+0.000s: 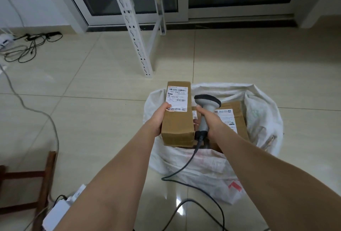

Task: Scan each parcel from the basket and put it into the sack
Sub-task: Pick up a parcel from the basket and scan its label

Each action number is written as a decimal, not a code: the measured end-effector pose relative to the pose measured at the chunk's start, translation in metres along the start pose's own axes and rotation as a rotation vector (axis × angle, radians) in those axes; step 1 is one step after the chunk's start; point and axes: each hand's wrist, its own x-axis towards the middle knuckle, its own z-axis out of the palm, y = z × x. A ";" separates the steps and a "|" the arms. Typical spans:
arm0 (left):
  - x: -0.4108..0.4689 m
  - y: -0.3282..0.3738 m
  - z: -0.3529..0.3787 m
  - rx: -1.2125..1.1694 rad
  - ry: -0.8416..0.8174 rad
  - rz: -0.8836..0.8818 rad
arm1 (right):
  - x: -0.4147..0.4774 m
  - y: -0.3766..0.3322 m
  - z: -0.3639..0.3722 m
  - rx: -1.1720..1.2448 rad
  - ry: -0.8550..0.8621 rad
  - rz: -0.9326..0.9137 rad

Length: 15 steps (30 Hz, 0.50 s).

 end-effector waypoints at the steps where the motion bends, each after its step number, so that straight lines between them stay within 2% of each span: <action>1: 0.000 -0.002 0.002 0.000 -0.012 -0.002 | 0.007 0.006 -0.003 -0.036 -0.009 0.005; 3: 0.000 -0.006 0.006 0.003 -0.050 0.009 | 0.022 0.013 -0.008 -0.109 -0.045 0.018; 11: -0.005 -0.011 0.009 -0.088 -0.082 0.024 | -0.011 0.001 -0.003 -0.245 -0.123 0.079; 12: -0.002 -0.011 0.009 -0.041 -0.006 0.063 | -0.010 0.000 -0.003 -0.242 -0.103 0.069; 13: 0.006 -0.012 0.006 0.101 0.152 0.109 | -0.005 -0.002 -0.003 -0.253 -0.082 0.051; 15: 0.014 -0.018 -0.008 0.557 0.596 0.151 | -0.002 -0.010 -0.004 -0.382 -0.047 0.026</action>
